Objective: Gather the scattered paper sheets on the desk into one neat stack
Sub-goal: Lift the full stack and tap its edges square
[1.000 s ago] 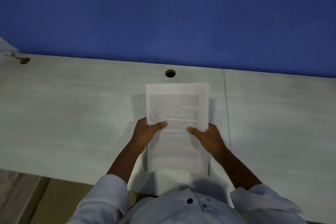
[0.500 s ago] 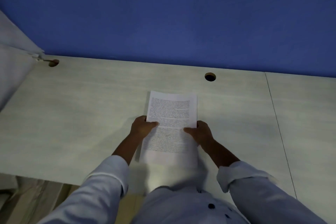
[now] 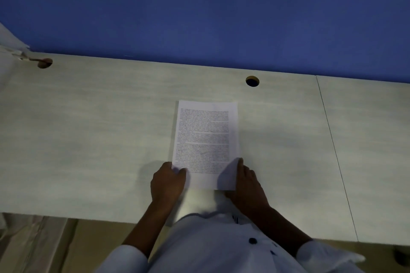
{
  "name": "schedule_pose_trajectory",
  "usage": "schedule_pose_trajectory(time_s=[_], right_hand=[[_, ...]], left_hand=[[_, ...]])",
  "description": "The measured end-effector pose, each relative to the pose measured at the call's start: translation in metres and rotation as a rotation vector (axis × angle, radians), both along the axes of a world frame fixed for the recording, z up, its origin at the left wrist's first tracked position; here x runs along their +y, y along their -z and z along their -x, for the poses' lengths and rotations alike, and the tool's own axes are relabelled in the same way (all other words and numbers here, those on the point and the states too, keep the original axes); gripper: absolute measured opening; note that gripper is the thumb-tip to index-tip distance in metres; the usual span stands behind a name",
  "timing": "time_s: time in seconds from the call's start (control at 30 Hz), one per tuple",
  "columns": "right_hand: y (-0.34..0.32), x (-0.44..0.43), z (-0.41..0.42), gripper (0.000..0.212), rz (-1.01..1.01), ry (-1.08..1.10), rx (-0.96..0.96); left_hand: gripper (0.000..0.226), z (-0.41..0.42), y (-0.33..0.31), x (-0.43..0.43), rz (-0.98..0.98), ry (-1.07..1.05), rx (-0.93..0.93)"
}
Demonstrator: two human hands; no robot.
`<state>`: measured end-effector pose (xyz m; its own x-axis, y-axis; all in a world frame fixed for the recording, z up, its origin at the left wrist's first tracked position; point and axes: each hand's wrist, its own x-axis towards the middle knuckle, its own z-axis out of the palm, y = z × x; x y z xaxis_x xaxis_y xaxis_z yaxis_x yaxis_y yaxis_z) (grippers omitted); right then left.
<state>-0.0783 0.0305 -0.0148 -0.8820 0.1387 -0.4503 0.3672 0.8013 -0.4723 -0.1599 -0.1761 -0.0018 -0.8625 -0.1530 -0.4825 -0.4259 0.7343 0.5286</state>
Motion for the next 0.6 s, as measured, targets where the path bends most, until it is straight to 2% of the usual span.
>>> schedule_pose_trajectory(time_s=[0.1, 0.4, 0.47, 0.5, 0.6], right_hand=[[0.002, -0.006, 0.001, 0.098, -0.009, 0.041, 0.051], [0.002, 0.0, -0.004, 0.1, 0.03, 0.001, 0.062], [0.005, 0.006, 0.002, 0.085, 0.065, -0.012, 0.073], [0.006, 0.009, 0.006, 0.081, 0.079, 0.051, 0.039], [0.02, 0.026, 0.027, 0.101, 0.146, 0.219, 0.005]], left_hand=[[0.032, 0.003, -0.002, -0.003, 0.0, 0.009, -0.006], [0.03, -0.006, -0.005, -0.009, 0.025, 0.062, -0.033], [0.036, -0.001, -0.009, -0.008, 0.007, 0.049, -0.048], [0.04, 0.005, -0.012, -0.007, -0.011, 0.038, -0.056], [0.051, 0.029, -0.02, 0.003, -0.071, 0.023, -0.064]])
